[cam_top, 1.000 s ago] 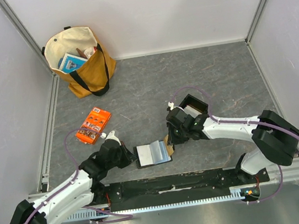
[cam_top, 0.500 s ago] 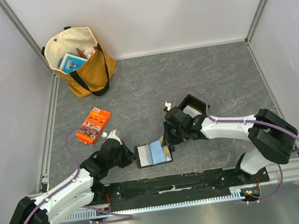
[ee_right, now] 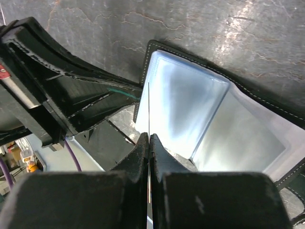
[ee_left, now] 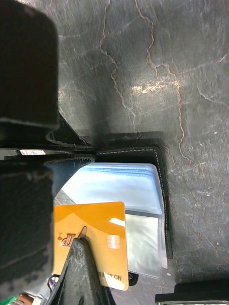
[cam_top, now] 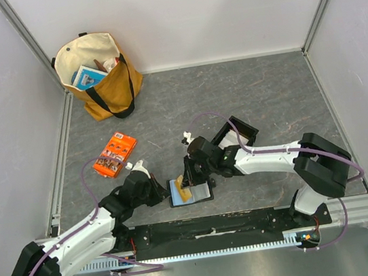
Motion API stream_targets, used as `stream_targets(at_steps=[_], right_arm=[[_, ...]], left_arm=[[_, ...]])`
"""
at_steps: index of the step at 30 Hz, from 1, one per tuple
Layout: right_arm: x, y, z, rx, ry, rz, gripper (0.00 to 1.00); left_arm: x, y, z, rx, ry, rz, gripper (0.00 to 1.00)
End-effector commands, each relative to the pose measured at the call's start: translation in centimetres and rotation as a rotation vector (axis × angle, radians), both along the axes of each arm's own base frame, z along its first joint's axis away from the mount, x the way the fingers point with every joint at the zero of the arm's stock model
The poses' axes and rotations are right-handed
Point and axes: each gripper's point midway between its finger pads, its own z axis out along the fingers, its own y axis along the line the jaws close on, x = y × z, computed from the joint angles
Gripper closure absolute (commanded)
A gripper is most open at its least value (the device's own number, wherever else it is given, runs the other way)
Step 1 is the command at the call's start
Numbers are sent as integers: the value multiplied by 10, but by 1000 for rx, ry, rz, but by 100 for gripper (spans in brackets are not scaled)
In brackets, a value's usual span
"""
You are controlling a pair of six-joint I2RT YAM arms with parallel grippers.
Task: Put the credit cards into the card holder
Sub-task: Turn over the card slot in the card holder, then insert the credit card into the card holder.
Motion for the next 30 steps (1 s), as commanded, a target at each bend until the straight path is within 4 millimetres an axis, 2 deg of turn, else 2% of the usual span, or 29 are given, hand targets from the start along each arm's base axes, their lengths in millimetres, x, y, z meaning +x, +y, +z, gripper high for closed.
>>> stream_targets(at_steps=[1, 5, 9, 12, 23, 30], right_arm=[[9, 20, 36, 98, -59, 16, 100], [19, 0, 36, 47, -111, -48, 100], [20, -20, 16, 17, -78, -86, 100], [17, -27, 5, 37, -54, -102, 100], [8, -36, -23, 203, 58, -156, 100], [8, -33, -16, 269, 67, -172, 100]], left_arm=[[7, -6, 10, -25, -46, -9, 98], [6, -5, 7, -16, -42, -12, 98], [6, -5, 7, -18, -41, -12, 98], [5, -4, 6, -18, -41, -10, 98], [2, -2, 0, -7, -28, -13, 98], [2, 0, -4, 14, -9, -7, 98]])
